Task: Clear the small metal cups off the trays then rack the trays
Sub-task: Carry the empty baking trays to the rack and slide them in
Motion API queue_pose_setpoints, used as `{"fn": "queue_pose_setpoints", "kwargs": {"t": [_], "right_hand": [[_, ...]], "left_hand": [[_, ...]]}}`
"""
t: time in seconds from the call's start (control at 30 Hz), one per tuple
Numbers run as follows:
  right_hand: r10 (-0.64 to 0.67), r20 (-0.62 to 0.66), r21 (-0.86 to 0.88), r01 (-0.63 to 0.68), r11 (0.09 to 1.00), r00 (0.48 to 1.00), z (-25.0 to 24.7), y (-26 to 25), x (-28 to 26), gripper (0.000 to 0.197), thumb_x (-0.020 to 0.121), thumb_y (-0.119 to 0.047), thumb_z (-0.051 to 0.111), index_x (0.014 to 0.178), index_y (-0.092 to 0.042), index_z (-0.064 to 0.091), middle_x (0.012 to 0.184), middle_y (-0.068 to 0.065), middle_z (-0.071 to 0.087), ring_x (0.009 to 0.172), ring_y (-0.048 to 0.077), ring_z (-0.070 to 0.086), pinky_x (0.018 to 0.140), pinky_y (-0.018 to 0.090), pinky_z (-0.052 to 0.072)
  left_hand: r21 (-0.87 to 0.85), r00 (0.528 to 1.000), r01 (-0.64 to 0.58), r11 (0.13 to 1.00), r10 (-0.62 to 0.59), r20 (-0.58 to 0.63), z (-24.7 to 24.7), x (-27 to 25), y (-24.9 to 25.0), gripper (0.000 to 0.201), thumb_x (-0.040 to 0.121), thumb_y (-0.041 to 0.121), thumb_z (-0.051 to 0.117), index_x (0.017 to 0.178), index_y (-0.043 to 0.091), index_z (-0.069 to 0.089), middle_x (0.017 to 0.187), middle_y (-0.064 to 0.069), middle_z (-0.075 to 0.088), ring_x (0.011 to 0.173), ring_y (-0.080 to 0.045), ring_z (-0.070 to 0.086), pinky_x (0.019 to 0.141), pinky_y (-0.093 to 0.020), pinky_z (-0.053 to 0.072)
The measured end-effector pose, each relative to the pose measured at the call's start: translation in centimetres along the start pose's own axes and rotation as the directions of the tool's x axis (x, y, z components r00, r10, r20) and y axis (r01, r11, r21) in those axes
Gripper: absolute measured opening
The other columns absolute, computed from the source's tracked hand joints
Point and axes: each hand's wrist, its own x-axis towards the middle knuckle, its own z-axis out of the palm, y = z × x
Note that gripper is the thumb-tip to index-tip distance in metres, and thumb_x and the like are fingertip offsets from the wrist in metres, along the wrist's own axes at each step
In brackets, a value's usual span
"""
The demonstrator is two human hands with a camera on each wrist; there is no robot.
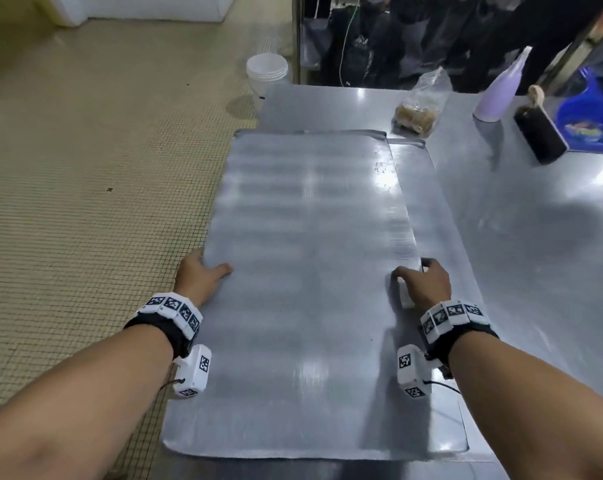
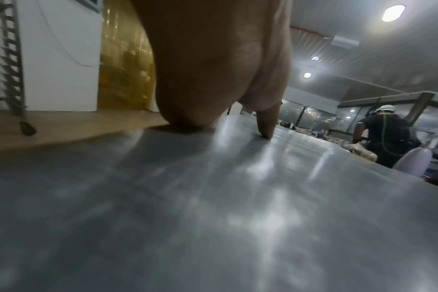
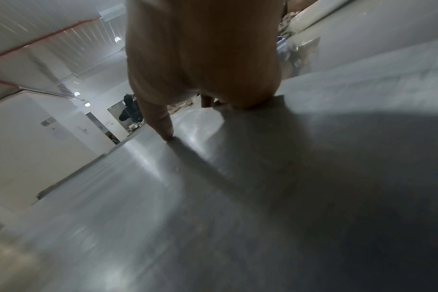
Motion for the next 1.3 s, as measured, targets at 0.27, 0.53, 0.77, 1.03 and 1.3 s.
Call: {"fn": "queue_pose_setpoints", "kwargs": {"t": [0.27,0.53,0.77,1.03,1.3], "right_hand": [[0.001,-0.066,0.036,0.001,0.999,0.998,-6.1,3.3,3.7,0.07,0.072,-0.033,0.079,0.135,-0.011,0.056,0.13,0.015,0.062,0.116,0.034,0.059,0.1,0.045,0.049],[-0.114,0.001,-0.211,0.112,0.971,0.993,-7.9,6.8,4.1,0.037,0.069,-0.042,0.076,0.087,-0.014,0.06,0.094,0.018,0.063,0.08,0.033,0.062,0.074,0.041,0.055],[-0.179,0.071,-0.157,0.188,0.97,0.981,-9.3,8.2,5.2,0.063,0.077,-0.039,0.08,0.13,-0.012,0.061,0.13,0.019,0.059,0.115,0.038,0.06,0.096,0.046,0.05],[-0.184,0.147,-0.201,0.212,0.956,0.972,-11.0,9.0,7.6,0.074,0.074,-0.05,0.079,0.135,-0.016,0.055,0.134,0.019,0.055,0.117,0.038,0.059,0.101,0.05,0.049],[-0.195,0.172,-0.223,0.231,0.947,0.966,-11.4,8.9,9.1,0.064,0.072,-0.046,0.082,0.122,-0.013,0.058,0.122,0.021,0.06,0.104,0.039,0.064,0.095,0.051,0.053]], "left_hand": [[0.07,0.99,0.012,0.997,-0.022,0.137,6.4,0.6,2.6,0.054,0.071,0.025,0.084,0.121,0.016,0.067,0.11,-0.004,0.073,0.1,-0.027,0.069,0.094,-0.043,0.056],[0.409,0.978,0.085,0.909,-0.155,0.142,9.3,0.2,1.8,0.088,0.061,0.057,0.074,0.14,0.024,0.054,0.142,-0.017,0.049,0.129,-0.043,0.048,0.109,-0.054,0.043],[0.343,0.988,0.078,0.936,-0.119,0.099,10.4,-2.4,2.0,0.079,0.054,0.051,0.074,0.128,0.029,0.062,0.129,-0.015,0.056,0.114,-0.041,0.059,0.103,-0.051,0.05],[0.393,0.993,0.095,0.915,-0.117,0.034,12.3,-6.4,1.6,0.069,0.082,0.033,0.079,0.142,0.013,0.05,0.141,-0.022,0.04,0.131,-0.043,0.044,0.113,-0.048,0.038],[0.395,0.993,0.105,0.912,-0.12,0.012,12.5,-7.6,1.2,0.072,0.077,0.044,0.082,0.137,0.015,0.054,0.133,-0.015,0.046,0.122,-0.041,0.052,0.107,-0.053,0.044]]}}
